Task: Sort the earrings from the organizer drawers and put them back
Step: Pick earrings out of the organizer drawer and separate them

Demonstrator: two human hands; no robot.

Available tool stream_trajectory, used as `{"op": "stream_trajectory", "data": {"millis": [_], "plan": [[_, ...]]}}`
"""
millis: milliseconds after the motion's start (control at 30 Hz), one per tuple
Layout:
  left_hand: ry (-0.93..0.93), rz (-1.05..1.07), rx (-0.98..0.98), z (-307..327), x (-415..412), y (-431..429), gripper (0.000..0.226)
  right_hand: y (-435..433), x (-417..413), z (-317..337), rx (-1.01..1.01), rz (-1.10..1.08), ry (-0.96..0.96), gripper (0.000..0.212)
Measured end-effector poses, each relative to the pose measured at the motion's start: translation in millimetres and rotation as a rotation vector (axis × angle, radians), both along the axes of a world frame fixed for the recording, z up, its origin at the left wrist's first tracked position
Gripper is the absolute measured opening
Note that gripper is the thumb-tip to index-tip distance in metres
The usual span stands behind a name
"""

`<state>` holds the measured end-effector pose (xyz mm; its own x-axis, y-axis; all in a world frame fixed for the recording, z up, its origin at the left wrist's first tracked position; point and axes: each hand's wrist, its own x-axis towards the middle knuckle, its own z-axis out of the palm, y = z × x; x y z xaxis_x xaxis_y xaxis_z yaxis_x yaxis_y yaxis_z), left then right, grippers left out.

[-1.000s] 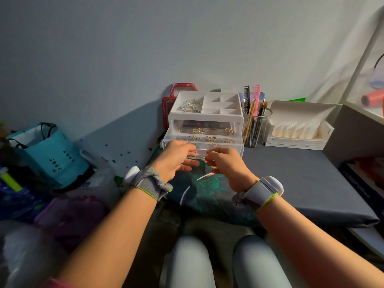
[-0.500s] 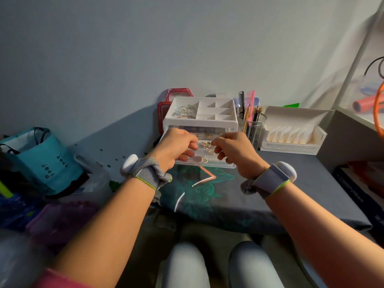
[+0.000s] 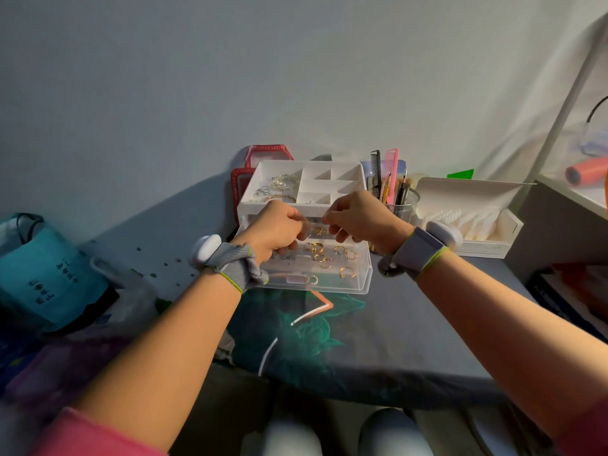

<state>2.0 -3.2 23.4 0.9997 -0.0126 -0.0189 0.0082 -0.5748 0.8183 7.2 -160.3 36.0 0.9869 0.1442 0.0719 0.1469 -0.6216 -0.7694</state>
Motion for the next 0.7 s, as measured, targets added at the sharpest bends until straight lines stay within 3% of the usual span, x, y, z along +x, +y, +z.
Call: {"op": "stream_trajectory", "data": {"millis": [500, 700], "plan": [[0.020, -0.139, 0.526, -10.0, 38.2, -11.2, 0.031, 11.2, 44.7, -21.6, -0.510, 0.204, 0.015, 0.017], [-0.007, -0.140, 0.578, -22.4, 49.3, -9.8, 0.028, 14.7, 52.0, -27.2, -0.615, 0.237, 0.016, 0.019]]}}
